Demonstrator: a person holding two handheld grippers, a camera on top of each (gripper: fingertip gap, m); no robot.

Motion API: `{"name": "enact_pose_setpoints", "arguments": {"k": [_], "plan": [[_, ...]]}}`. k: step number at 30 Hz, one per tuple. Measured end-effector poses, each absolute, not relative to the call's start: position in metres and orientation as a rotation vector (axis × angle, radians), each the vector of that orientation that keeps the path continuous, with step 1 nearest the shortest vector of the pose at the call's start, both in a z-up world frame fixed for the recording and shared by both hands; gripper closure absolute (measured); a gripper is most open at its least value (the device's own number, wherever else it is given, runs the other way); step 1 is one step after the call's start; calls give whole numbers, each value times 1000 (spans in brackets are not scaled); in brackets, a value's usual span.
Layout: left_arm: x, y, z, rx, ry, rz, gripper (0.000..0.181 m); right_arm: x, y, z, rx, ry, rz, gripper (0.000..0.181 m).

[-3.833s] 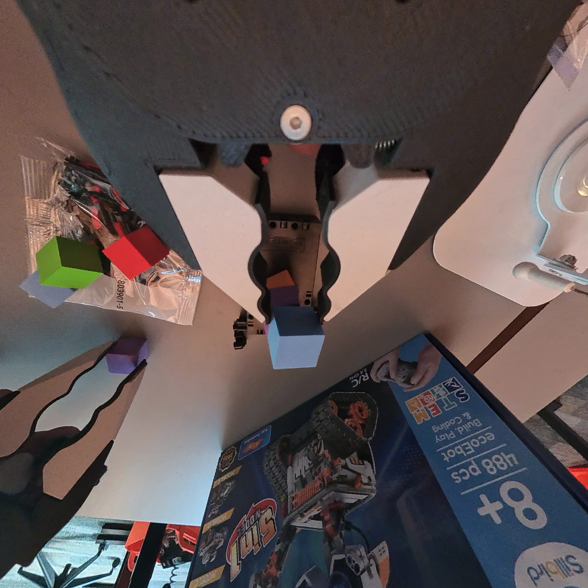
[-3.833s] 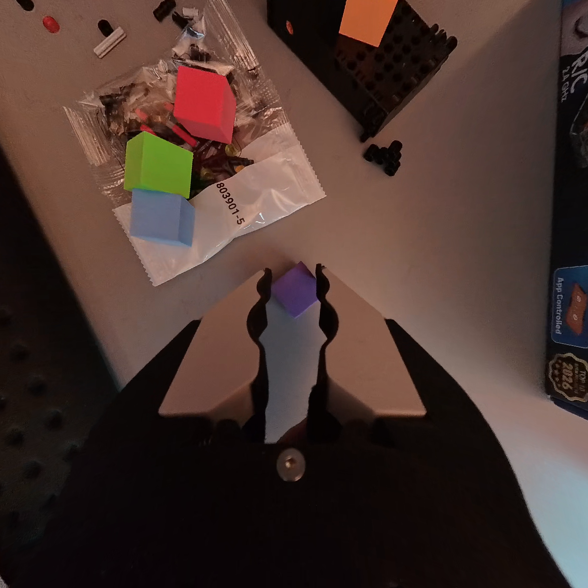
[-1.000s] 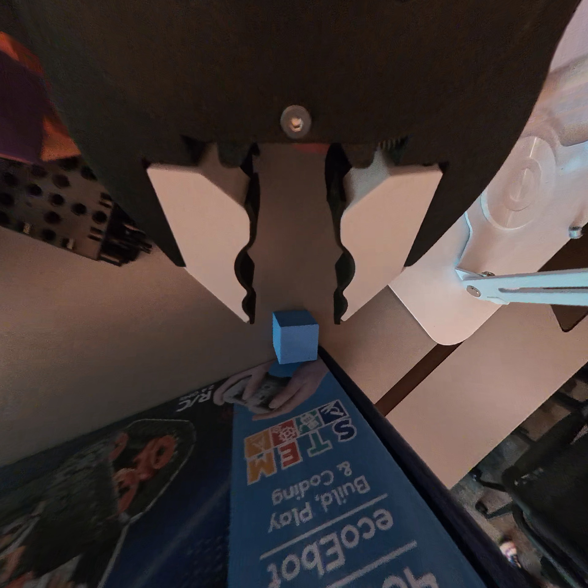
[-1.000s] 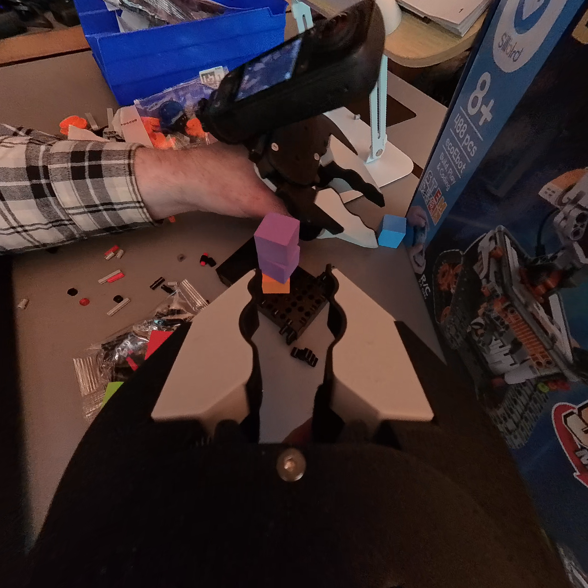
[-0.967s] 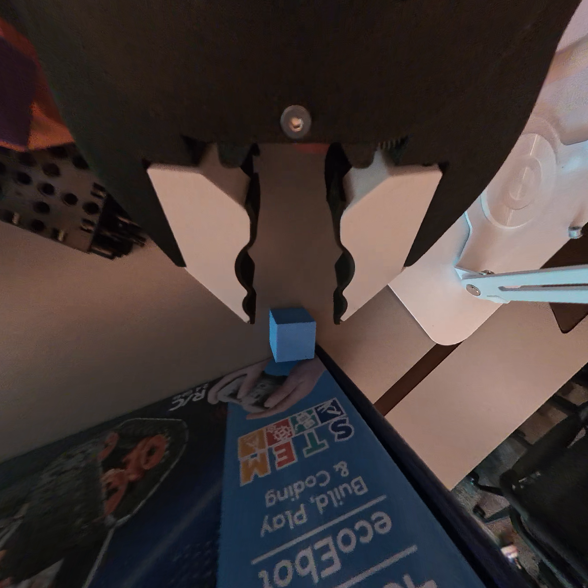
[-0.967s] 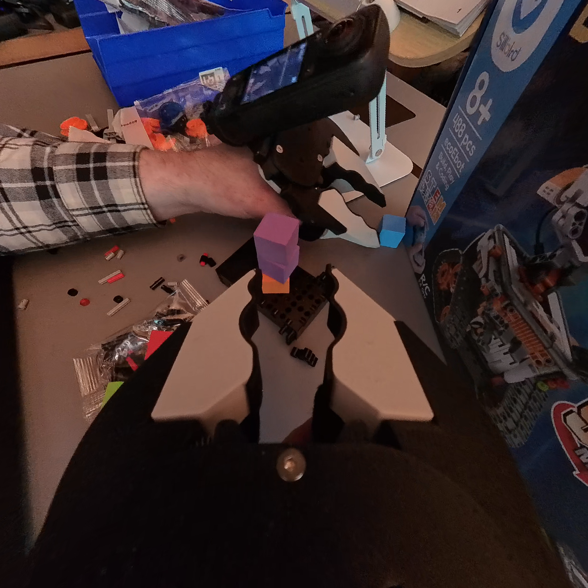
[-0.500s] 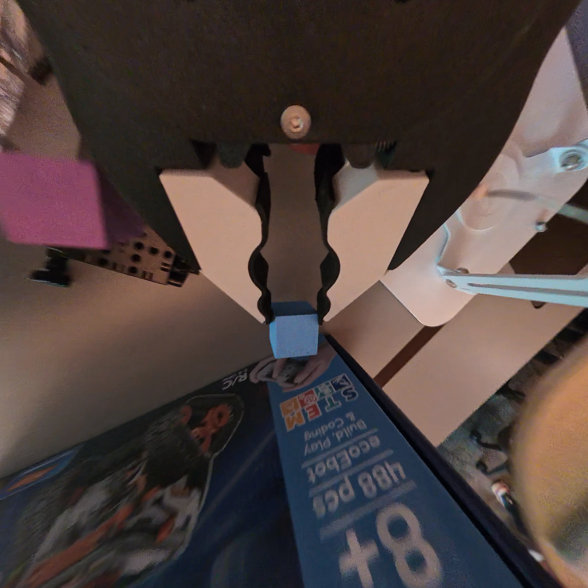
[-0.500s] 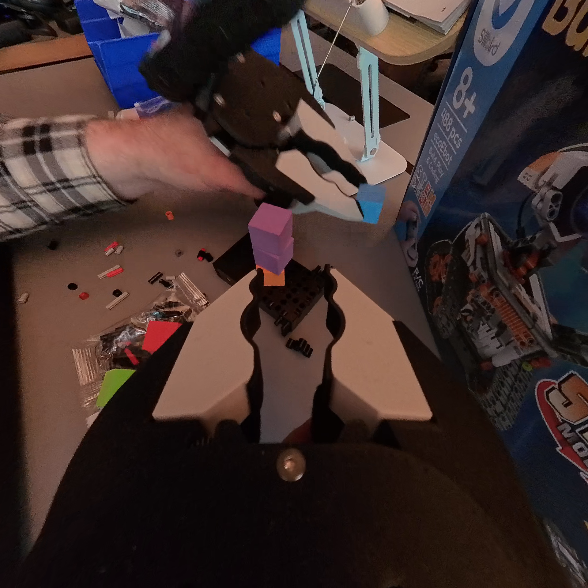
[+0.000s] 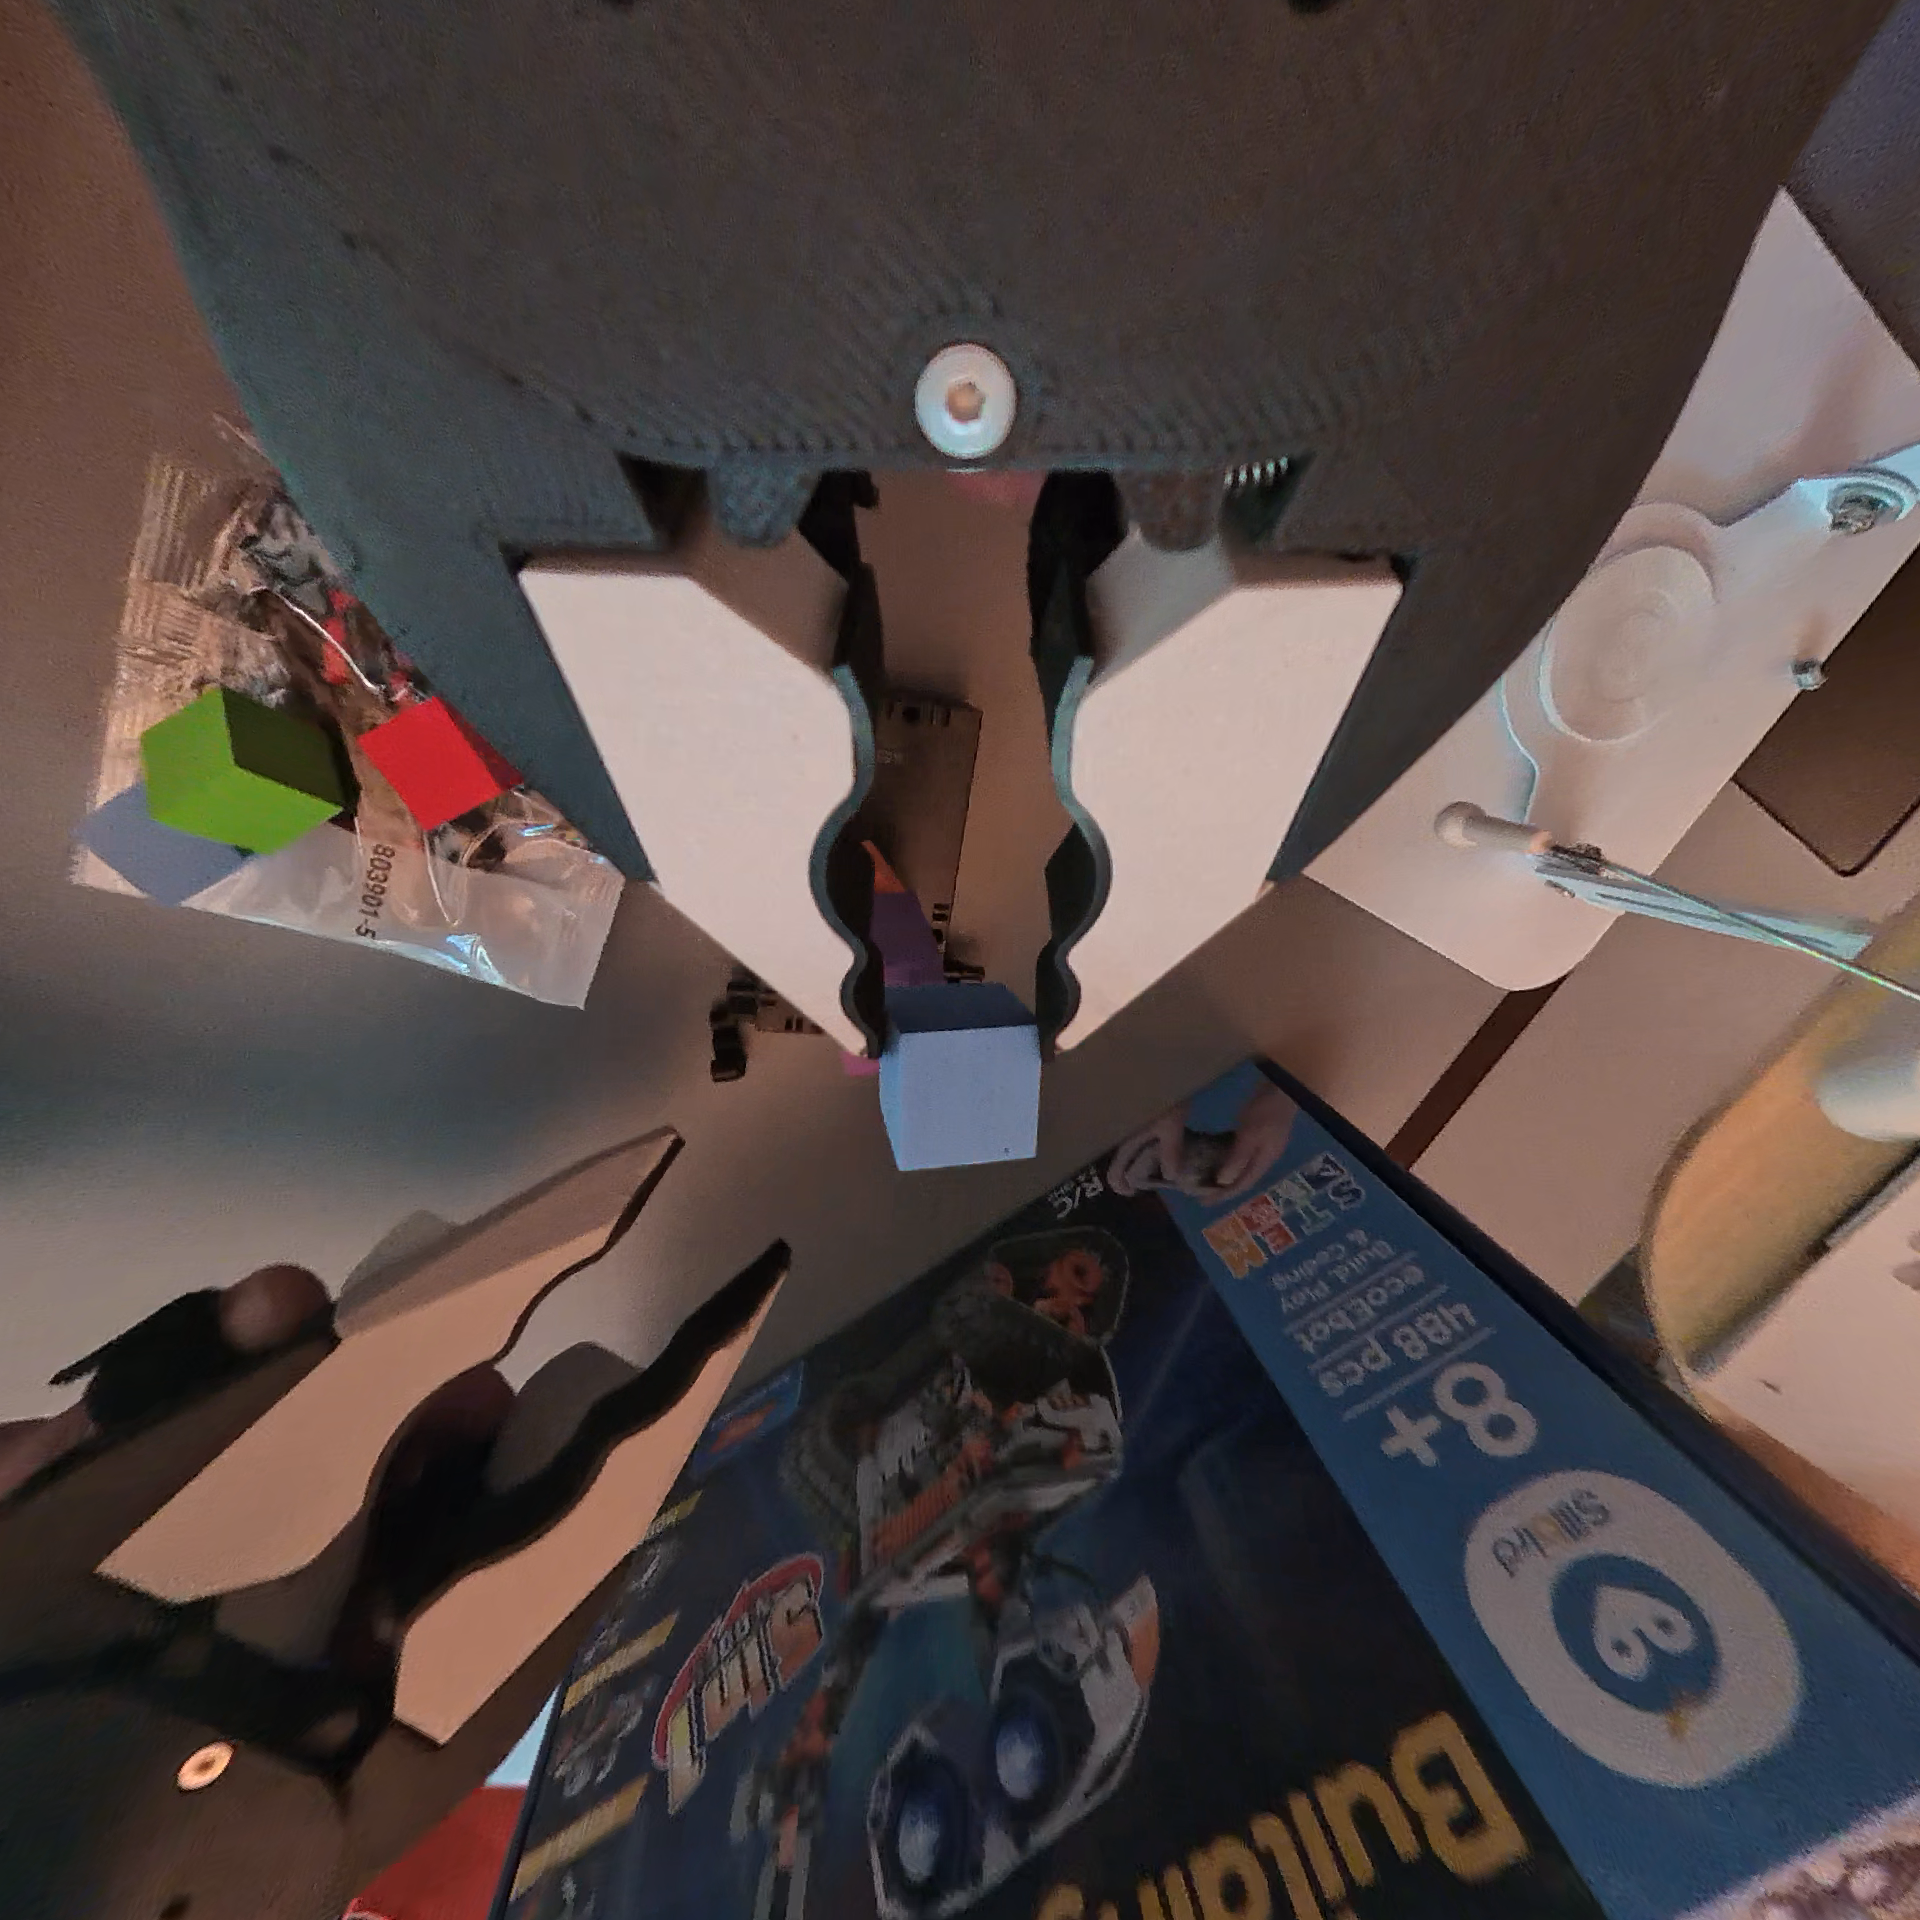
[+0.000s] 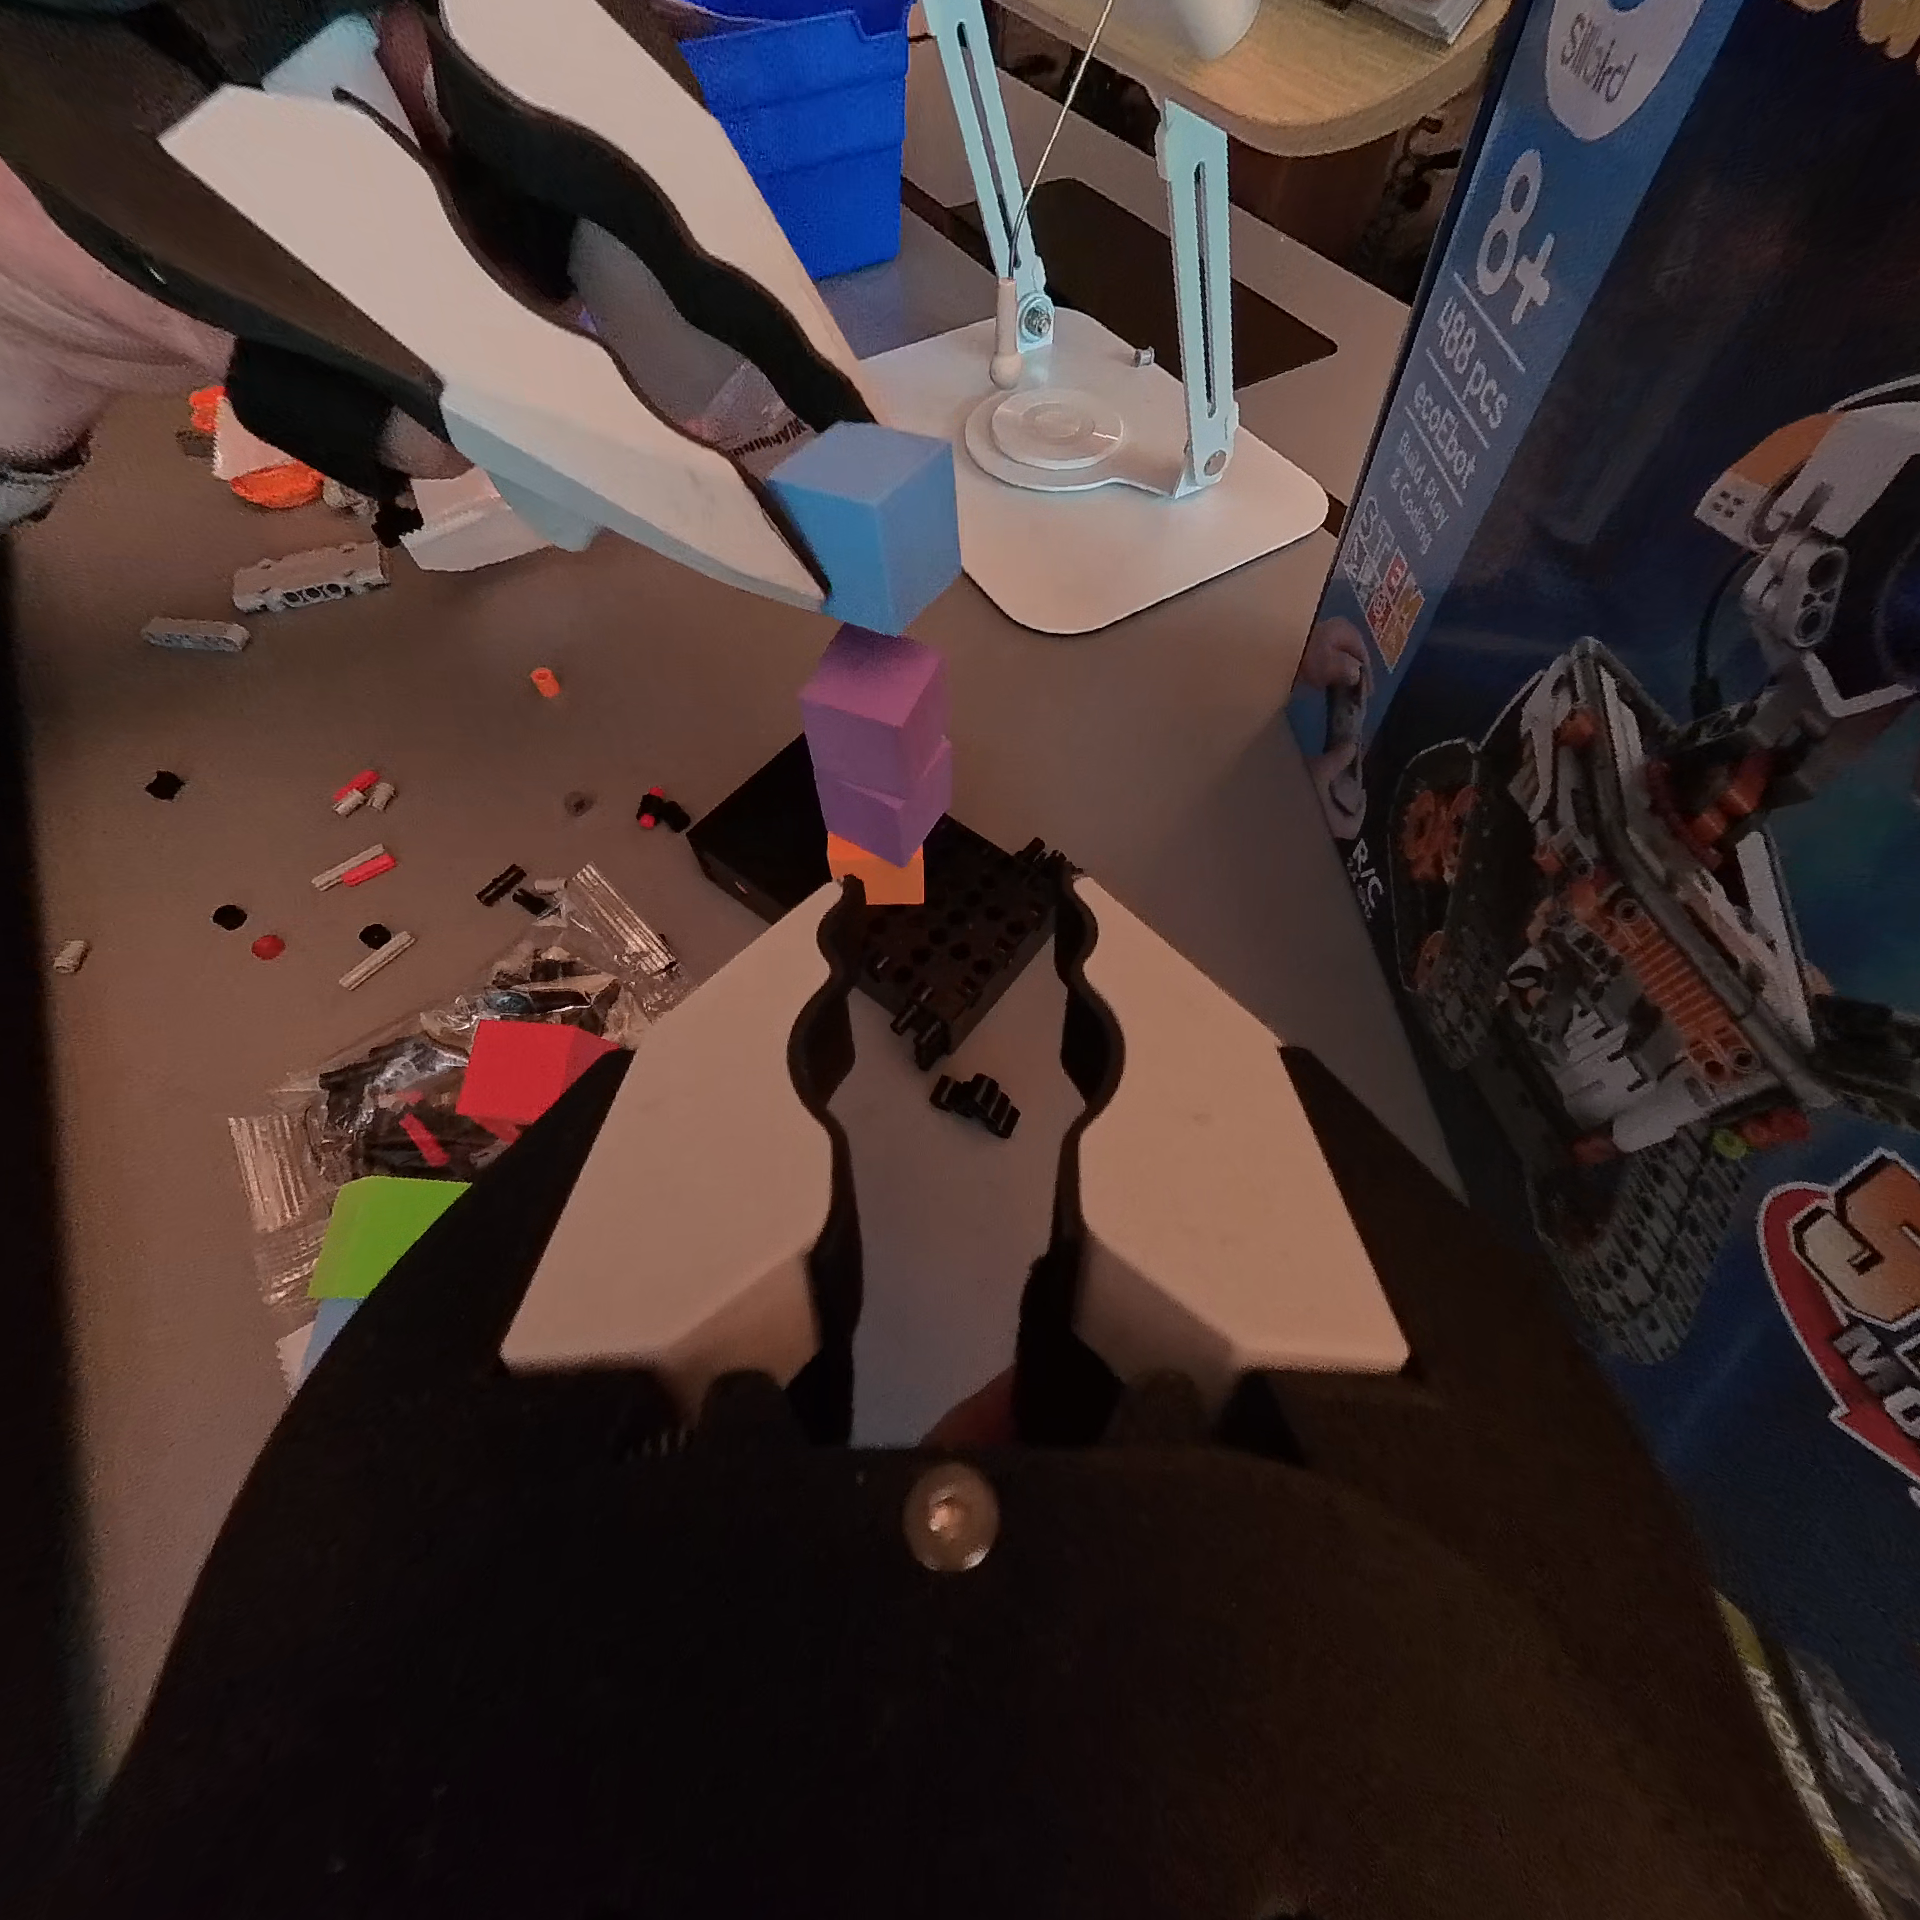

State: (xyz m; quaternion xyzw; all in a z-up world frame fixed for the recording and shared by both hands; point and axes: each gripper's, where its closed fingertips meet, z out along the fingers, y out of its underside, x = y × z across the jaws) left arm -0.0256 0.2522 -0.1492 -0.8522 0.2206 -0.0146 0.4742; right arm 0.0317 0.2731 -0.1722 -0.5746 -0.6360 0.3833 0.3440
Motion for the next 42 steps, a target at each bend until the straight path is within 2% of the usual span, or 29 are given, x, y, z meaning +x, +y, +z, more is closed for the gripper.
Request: {"name": "enact_pose_setpoints", "arguments": {"k": [8,13,15,20,27,29,33,42], "plan": [[-21,254,-163,-2117,543,-79,153,33,274,-173,-1495,-1656,995,145],[-20,252,-162,-2095,537,-111,147,34,275,-172,-1494,-1653,998,145],[-24,250,-159,-2094,521,-84,138,34,275,-172,-1493,-1653,995,145],[6,211,-149,-2051,694,-127,135,38,275,-174,-1492,-1666,986,145],[57,164,-225,-2149,1076,-170,129,36,272,-180,-1496,-1690,981,145],[63,162,-236,-2156,1109,-209,131,36,272,-182,-1500,-1691,984,145],[65,170,-239,-2137,1069,-232,149,37,275,-185,-1512,-1685,989,145],[64,173,-234,-2114,1054,-217,151,38,277,-183,-1506,-1672,995,146]]}}
